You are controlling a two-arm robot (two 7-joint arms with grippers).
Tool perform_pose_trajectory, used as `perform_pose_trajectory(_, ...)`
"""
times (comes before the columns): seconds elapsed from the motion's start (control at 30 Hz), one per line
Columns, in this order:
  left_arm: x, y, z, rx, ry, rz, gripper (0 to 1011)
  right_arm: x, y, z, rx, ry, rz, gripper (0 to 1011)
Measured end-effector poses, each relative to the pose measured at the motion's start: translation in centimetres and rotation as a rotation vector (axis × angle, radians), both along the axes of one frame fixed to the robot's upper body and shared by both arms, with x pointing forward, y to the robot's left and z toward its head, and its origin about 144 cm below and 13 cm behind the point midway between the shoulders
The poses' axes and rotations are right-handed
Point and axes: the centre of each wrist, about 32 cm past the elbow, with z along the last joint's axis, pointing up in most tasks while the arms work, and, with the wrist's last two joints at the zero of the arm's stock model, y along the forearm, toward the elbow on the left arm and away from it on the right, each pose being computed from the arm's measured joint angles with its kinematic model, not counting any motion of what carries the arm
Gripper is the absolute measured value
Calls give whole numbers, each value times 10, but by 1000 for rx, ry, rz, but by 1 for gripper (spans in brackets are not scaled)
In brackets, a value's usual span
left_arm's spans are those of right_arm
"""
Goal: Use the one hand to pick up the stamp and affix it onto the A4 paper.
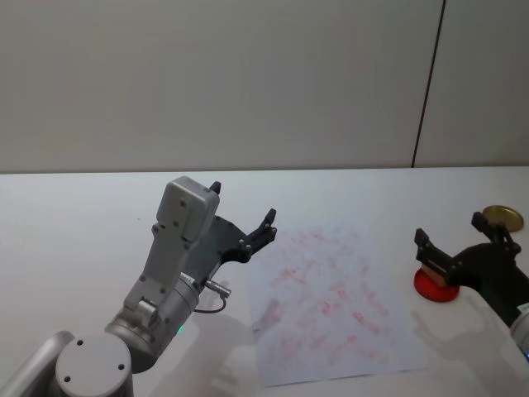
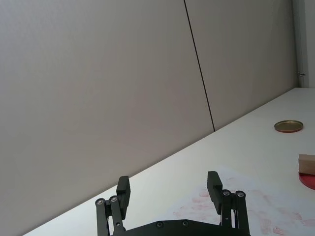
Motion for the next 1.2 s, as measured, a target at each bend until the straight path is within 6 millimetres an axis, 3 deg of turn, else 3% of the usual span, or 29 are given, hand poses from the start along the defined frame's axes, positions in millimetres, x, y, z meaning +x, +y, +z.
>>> perform_pose_trajectory(0.57,0,0,0,0,0,0,993,14,-31,-15,-25,120,5,1001)
perform_pose_trajectory(1.2,0,0,0,0,0,0,993,37,-33,-32,-36,199,26,1001)
